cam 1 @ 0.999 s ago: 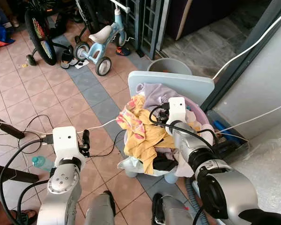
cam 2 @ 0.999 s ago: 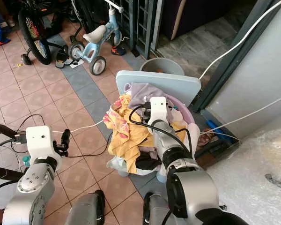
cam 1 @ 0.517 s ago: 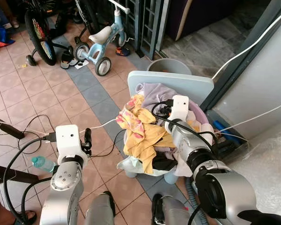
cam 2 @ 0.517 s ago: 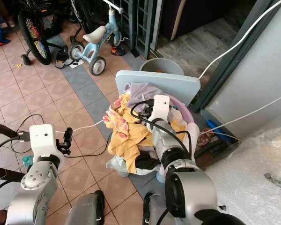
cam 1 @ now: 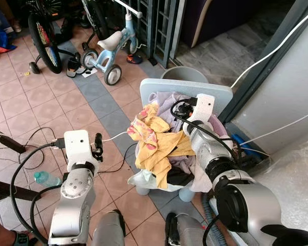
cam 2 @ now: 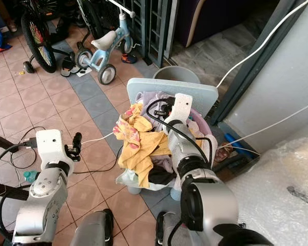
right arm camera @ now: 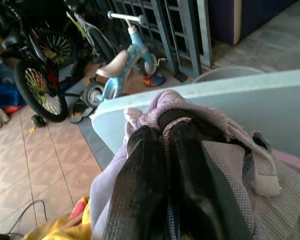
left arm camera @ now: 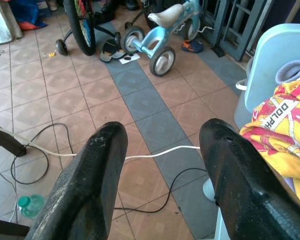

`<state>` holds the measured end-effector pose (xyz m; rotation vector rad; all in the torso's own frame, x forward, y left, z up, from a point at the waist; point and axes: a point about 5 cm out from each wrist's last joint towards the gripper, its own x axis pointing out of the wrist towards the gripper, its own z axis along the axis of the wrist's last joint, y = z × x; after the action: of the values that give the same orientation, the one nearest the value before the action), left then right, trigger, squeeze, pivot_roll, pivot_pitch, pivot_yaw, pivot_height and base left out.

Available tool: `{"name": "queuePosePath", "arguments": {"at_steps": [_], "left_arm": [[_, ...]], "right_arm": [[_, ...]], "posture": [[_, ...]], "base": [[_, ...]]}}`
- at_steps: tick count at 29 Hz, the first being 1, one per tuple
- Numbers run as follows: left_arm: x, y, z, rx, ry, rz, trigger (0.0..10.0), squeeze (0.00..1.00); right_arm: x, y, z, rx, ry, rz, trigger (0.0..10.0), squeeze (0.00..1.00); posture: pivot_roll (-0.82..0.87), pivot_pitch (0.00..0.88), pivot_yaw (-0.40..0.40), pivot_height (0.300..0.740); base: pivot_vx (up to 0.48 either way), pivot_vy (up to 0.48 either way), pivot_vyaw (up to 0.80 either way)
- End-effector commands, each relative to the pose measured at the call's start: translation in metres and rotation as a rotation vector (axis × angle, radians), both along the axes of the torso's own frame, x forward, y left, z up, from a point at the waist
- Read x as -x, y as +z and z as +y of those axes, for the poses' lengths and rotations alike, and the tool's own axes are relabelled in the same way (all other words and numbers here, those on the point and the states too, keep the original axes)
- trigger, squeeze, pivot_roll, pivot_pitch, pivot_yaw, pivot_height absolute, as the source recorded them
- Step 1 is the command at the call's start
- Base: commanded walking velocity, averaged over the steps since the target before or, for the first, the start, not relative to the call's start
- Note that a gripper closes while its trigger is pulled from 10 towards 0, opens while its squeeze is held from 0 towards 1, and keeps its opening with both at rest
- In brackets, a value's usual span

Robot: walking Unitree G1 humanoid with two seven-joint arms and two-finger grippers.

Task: Clothes washing

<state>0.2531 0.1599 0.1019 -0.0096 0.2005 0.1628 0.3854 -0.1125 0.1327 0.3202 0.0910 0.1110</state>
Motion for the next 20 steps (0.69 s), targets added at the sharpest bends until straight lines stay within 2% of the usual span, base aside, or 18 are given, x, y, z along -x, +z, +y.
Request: {"name": "queuePosePath", "arguments": {"at_steps": [1,2,3,8,9,13,15,17,18,19,20], "left_arm": [[0.000,-0.004,0.002,-0.006,0.016,0.011,10.0,0.00],[-0.002,-0.005,0.000,-0.004,0.010,0.009,10.0,0.00],[-0.002,-0.005,0.000,-0.004,0.010,0.009,10.0,0.00],[-0.007,-0.005,-0.003,-0.003,-0.005,0.001,10.0,0.00],[-0.009,-0.005,-0.003,-0.003,-0.007,-0.004,10.0,0.00],[-0.010,-0.005,-0.003,-0.002,-0.008,-0.007,10.0,0.00],[-0.011,-0.005,-0.003,-0.005,-0.010,-0.013,10.0,0.00],[-0.011,-0.006,-0.004,-0.008,-0.019,-0.016,10.0,0.00],[-0.010,-0.006,-0.005,-0.016,-0.032,-0.019,10.0,0.00],[-0.010,-0.006,-0.005,-0.016,-0.032,-0.019,10.0,0.00],[-0.010,-0.007,-0.006,-0.020,-0.043,-0.017,10.0,0.00]], "right_arm": [[-0.010,0.040,-0.007,-0.008,-0.020,-0.171,0.0,0.00],[-0.011,0.058,-0.011,-0.004,-0.022,-0.245,0.0,0.00],[-0.011,0.058,-0.011,-0.004,-0.022,-0.245,0.0,0.00],[-0.010,0.086,-0.018,0.011,-0.004,-0.372,0.0,0.00],[-0.006,0.095,-0.021,0.011,0.010,-0.425,0.0,0.00],[-0.001,0.098,-0.020,0.028,0.045,-0.454,0.0,0.00],[0.011,0.098,-0.023,0.049,0.094,-0.491,0.0,0.00],[0.015,0.097,-0.023,0.052,0.138,-0.486,0.0,0.00],[0.019,0.094,-0.022,0.061,0.202,-0.464,0.0,0.00],[0.019,0.094,-0.022,0.061,0.202,-0.464,0.0,0.00],[0.023,0.086,-0.016,0.085,0.289,-0.424,0.0,0.00]], "posture": [[0.09,0.084,-0.026,0.740],[0.08,0.077,-0.021,0.740],[0.08,0.077,-0.021,0.740],[0.07,0.067,-0.015,0.740],[0.06,0.062,-0.012,0.740],[0.06,0.061,-0.010,0.740],[0.06,0.062,-0.005,0.740],[0.06,0.060,-0.004,0.740],[0.05,0.060,-0.004,0.740],[0.05,0.060,-0.004,0.740],[0.05,0.061,0.000,0.740]], "base": [[0.000,0.000,0.00],[0.000,0.000,0.00],[0.000,0.000,0.00],[0.000,0.000,0.00],[0.000,0.000,0.00],[0.000,0.000,0.00],[0.000,0.000,0.00],[0.000,0.000,0.00],[0.000,0.000,0.00],[0.000,0.000,0.00],[0.000,0.000,0.00]]}}
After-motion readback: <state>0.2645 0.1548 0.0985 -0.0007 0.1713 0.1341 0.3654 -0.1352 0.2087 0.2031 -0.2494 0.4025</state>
